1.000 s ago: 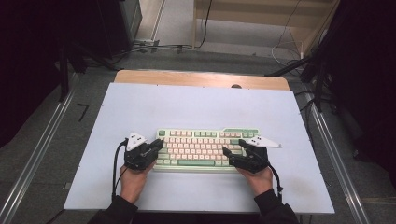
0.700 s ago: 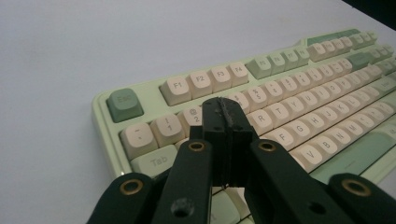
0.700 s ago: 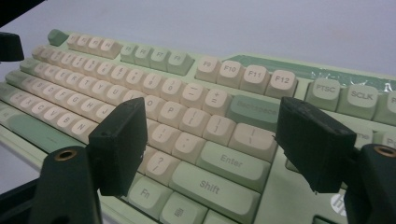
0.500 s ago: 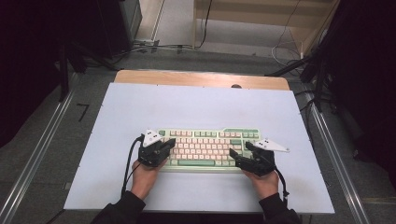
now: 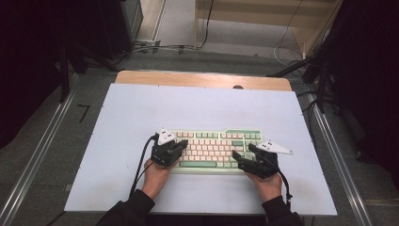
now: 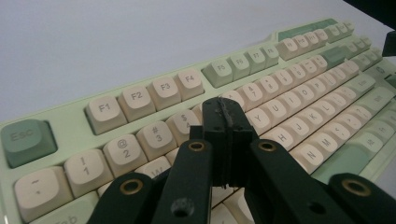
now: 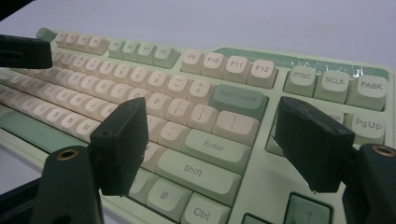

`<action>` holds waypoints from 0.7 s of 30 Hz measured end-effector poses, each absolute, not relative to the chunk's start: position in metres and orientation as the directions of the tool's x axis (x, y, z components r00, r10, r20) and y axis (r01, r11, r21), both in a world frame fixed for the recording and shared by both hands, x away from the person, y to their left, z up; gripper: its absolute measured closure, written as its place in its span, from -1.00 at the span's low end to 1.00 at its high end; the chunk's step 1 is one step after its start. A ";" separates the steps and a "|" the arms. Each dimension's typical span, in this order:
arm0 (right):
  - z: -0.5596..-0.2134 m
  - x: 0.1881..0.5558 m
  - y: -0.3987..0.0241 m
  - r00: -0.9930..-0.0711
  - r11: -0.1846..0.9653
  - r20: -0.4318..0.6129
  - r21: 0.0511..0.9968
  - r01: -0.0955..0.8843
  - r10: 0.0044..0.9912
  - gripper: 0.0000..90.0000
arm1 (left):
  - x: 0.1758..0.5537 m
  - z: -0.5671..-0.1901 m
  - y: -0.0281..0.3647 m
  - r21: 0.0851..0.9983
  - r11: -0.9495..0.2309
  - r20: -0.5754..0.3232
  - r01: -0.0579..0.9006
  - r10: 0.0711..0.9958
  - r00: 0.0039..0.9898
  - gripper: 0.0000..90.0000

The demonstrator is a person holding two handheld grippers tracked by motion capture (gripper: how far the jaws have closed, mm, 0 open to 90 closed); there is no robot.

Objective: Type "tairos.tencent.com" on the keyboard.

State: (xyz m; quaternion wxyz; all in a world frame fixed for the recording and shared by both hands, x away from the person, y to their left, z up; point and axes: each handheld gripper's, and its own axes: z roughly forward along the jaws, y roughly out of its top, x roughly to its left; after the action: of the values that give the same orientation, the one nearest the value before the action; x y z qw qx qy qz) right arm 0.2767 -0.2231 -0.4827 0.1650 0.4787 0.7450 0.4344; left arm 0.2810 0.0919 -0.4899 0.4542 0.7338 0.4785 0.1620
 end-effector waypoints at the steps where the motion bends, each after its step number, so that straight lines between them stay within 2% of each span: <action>1: -0.483 0.277 -0.223 -0.487 0.164 0.170 0.805 0.570 0.857 -0.46 | 0.282 -0.490 0.090 0.821 -0.131 -0.197 0.556 0.849 0.490 1.00; 21: -0.483 0.276 -0.222 -0.490 0.168 0.169 0.803 0.571 0.855 -0.46 | 0.289 -0.493 0.070 0.801 -0.187 -0.170 0.569 0.840 0.515 1.00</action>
State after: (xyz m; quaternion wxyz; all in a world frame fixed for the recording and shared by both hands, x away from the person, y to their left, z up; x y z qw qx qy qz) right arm 0.2763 -0.2220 -0.4827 0.1640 0.4776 0.7465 0.4332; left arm 0.2891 0.0696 -0.4926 0.4343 0.7543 0.4670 0.1559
